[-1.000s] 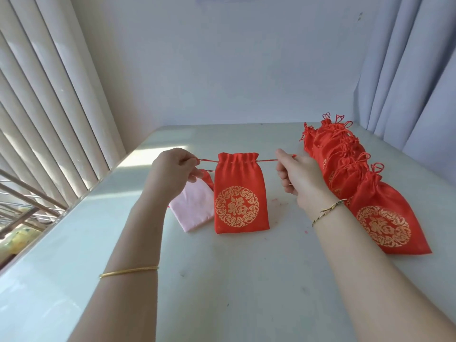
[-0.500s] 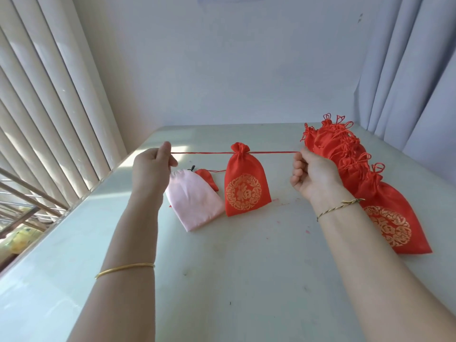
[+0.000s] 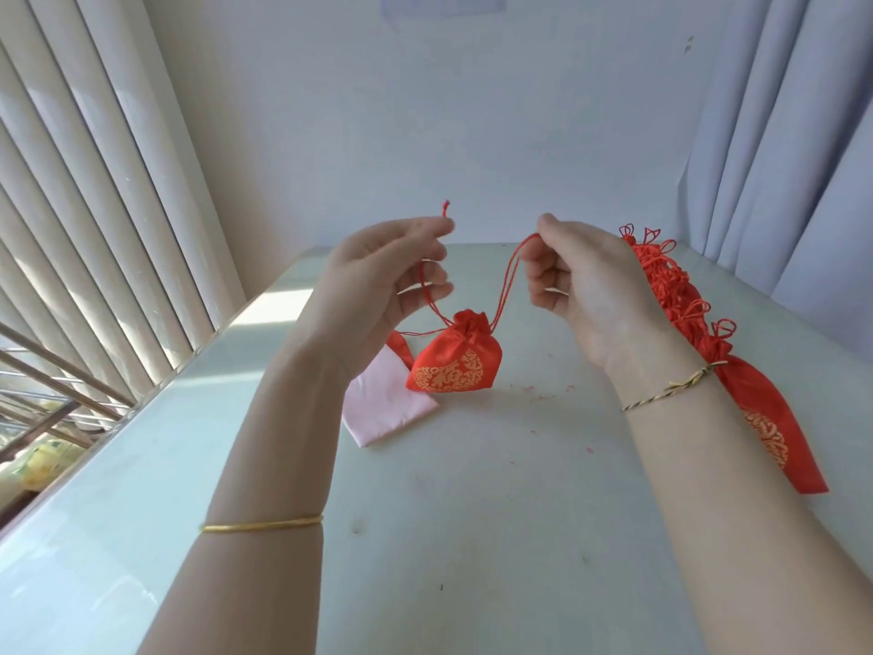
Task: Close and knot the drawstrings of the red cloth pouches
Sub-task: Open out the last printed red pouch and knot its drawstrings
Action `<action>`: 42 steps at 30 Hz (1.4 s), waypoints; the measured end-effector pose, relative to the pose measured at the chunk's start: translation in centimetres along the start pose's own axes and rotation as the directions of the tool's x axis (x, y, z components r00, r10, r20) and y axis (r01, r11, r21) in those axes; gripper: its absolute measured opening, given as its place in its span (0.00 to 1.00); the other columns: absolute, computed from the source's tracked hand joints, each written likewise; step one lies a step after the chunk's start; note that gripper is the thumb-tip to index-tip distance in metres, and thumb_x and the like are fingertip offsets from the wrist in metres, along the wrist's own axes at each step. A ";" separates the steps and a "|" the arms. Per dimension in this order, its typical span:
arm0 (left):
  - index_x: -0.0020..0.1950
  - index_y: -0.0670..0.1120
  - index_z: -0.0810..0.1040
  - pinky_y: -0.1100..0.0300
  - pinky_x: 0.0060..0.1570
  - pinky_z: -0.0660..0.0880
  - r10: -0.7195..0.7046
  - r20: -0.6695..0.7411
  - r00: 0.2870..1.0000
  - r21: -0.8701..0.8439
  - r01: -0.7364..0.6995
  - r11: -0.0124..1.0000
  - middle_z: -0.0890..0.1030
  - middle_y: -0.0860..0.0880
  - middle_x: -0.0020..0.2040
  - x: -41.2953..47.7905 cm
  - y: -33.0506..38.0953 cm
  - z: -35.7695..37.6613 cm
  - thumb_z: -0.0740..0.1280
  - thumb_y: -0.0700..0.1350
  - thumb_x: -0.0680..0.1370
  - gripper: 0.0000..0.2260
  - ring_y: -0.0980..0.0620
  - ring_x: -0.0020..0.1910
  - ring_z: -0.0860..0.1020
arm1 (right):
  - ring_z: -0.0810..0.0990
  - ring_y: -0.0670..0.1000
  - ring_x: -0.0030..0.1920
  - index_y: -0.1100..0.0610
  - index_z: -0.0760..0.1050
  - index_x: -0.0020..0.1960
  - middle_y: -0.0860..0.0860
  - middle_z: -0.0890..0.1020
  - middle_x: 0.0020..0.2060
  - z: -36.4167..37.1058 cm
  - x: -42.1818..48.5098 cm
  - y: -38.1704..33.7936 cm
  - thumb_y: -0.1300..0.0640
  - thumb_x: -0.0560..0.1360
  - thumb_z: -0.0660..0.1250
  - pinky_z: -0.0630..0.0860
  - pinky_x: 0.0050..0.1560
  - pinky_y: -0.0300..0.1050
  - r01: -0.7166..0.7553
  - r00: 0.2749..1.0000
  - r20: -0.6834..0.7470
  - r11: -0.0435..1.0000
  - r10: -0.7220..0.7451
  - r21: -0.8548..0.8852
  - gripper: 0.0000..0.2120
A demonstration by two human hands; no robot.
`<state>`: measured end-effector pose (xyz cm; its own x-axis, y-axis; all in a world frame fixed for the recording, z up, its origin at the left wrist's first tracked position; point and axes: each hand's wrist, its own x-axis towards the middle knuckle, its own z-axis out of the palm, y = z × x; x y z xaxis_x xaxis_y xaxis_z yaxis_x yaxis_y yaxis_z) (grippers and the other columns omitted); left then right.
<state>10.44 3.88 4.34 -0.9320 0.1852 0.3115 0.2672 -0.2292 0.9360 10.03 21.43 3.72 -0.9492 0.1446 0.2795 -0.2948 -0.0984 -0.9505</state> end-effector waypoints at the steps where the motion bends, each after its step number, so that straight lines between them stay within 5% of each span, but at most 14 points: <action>1: 0.53 0.40 0.79 0.62 0.40 0.76 0.010 0.022 1.000 0.106 -0.012 0.994 0.75 0.50 0.35 -0.1 0.1 0.2 0.62 0.37 0.78 0.08 0.56 0.32 0.75 | 0.71 0.45 0.28 0.54 0.75 0.31 0.47 0.75 0.27 0.3 -0.3 -0.5 0.54 0.78 0.61 0.69 0.33 0.37 0.052 0.998 0.030 0.998 -0.051 -0.045 0.16; 5: 0.49 0.46 0.81 0.63 0.38 0.73 -0.006 0.076 0.997 0.414 -0.026 0.910 0.75 0.50 0.33 -0.6 0.4 1.2 0.67 0.37 0.75 0.06 0.56 0.30 0.72 | 0.72 0.44 0.34 0.52 0.75 0.31 0.45 0.77 0.29 1.3 -1.3 -1.7 0.55 0.78 0.61 0.69 0.38 0.37 0.207 0.974 0.127 0.968 -0.189 -0.144 0.17; 10: 0.41 0.38 0.80 0.64 0.30 0.68 0.033 0.082 0.996 0.473 -0.068 0.878 0.70 0.49 0.27 -0.6 0.2 2.2 0.69 0.41 0.75 0.06 0.54 0.26 0.67 | 0.72 0.41 0.33 0.53 0.76 0.32 0.44 0.76 0.29 1.9 -1.7 -2.0 0.55 0.78 0.61 0.69 0.36 0.31 0.264 0.956 0.171 0.952 -0.238 -0.154 0.16; 13: 0.41 0.40 0.82 0.65 0.29 0.67 0.042 0.055 0.998 0.432 -0.062 0.900 0.71 0.50 0.28 -0.6 0.3 2.2 0.68 0.41 0.75 0.06 0.54 0.27 0.66 | 0.75 0.45 0.38 0.52 0.78 0.37 0.46 0.78 0.35 1.5 -1.4 -1.9 0.51 0.79 0.56 0.71 0.41 0.39 0.142 0.984 0.123 0.981 -0.127 -0.129 0.17; 17: 0.42 0.43 0.82 0.64 0.31 0.67 0.028 0.040 0.999 0.350 -0.040 0.936 0.74 0.50 0.31 -0.5 0.4 1.8 0.64 0.41 0.78 0.08 0.55 0.28 0.67 | 0.79 0.48 0.43 0.53 0.80 0.45 0.49 0.82 0.42 0.8 -1.2 -1.5 0.61 0.74 0.57 0.74 0.46 0.45 0.009 0.986 0.166 0.983 0.022 -0.182 0.12; 25: 0.47 0.43 0.82 0.64 0.33 0.69 0.047 0.030 0.998 0.281 -0.054 0.958 0.78 0.52 0.32 -0.3 0.4 1.2 0.63 0.41 0.79 0.08 0.55 0.30 0.70 | 0.77 0.45 0.34 0.55 0.78 0.41 0.49 0.79 0.32 0.8 -1.0 -0.7 0.66 0.76 0.61 0.75 0.41 0.39 0.149 0.974 0.199 0.965 -0.106 -0.217 0.11; 29: 0.49 0.44 0.82 0.67 0.36 0.72 0.046 -0.005 0.999 0.236 -0.044 0.971 0.82 0.51 0.35 -0.3 0.4 0.9 0.64 0.41 0.78 0.07 0.56 0.32 0.73 | 0.75 0.46 0.30 0.58 0.78 0.36 0.49 0.78 0.26 0.5 -0.7 -1.1 0.70 0.74 0.59 0.75 0.36 0.39 0.134 0.984 0.117 0.991 -0.134 0.014 0.14; 32: 0.50 0.42 0.82 0.68 0.36 0.74 0.020 -0.026 0.999 0.189 -0.015 0.982 0.84 0.49 0.38 -0.4 0.4 0.8 0.65 0.39 0.77 0.07 0.57 0.32 0.74 | 0.73 0.49 0.27 0.60 0.77 0.32 0.52 0.76 0.23 -0.3 -0.5 -1.4 0.69 0.70 0.58 0.72 0.32 0.40 0.042 0.964 0.258 0.996 -0.061 0.079 0.13; 36: 0.46 0.43 0.82 0.62 0.43 0.76 0.031 -0.023 0.999 0.218 -0.025 0.976 0.83 0.49 0.38 -0.4 0.4 1.0 0.66 0.35 0.75 0.06 0.55 0.35 0.75 | 0.72 0.50 0.25 0.57 0.78 0.27 0.53 0.75 0.22 -0.5 -0.8 -1.0 0.62 0.61 0.60 0.71 0.30 0.41 -0.039 0.896 0.434 0.992 0.089 -0.122 0.10; 42: 0.47 0.44 0.81 0.61 0.45 0.78 0.038 0.137 0.990 0.372 -0.087 0.924 0.83 0.47 0.39 -0.8 0.9 1.0 0.67 0.31 0.73 0.09 0.50 0.41 0.78 | 0.78 0.48 0.41 0.52 0.78 0.43 0.48 0.81 0.38 0.1 -0.1 -0.1 0.57 0.69 0.60 0.72 0.45 0.44 0.067 0.978 0.205 0.993 -0.045 -0.100 0.08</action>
<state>11.67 4.49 5.06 -0.8790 0.3053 0.3663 0.4189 0.1276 0.8990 10.16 21.28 3.82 -0.9374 -0.0558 0.3439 -0.3449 0.0099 -0.9386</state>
